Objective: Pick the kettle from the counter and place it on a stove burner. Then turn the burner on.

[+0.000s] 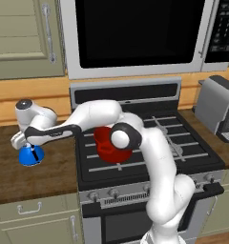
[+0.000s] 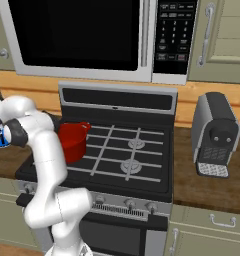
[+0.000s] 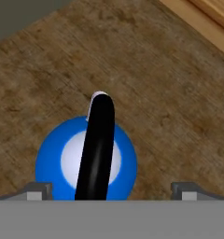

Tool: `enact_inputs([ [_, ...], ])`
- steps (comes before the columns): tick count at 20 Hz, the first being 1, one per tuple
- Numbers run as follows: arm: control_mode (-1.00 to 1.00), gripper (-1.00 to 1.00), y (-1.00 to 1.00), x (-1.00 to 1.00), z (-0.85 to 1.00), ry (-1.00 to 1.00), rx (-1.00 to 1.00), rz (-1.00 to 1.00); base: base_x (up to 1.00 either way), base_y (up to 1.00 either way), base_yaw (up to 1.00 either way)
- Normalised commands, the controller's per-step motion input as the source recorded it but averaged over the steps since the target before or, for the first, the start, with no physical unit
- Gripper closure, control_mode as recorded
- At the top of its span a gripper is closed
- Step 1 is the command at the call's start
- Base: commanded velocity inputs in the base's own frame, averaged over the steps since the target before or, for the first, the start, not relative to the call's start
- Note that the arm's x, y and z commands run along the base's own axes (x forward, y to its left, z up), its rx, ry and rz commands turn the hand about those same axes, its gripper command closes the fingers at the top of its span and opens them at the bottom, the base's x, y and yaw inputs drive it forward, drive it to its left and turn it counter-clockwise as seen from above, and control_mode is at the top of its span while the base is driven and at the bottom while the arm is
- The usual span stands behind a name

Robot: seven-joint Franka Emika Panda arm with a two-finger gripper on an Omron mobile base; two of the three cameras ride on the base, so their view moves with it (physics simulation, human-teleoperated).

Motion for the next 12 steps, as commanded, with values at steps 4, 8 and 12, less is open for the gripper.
enact_inputs([
  [4,-1.0,-1.0,0.29,0.0,-0.18,0.0,0.0,0.0,0.0,0.0,0.0],
  [8,-1.0,-1.0,0.08,0.07,-0.08,0.0,0.0,0.0,0.0,0.0,0.0],
  [12,-1.0,1.0,0.0,0.05,0.0,0.0,0.0,0.0,0.0,0.0,0.0],
])
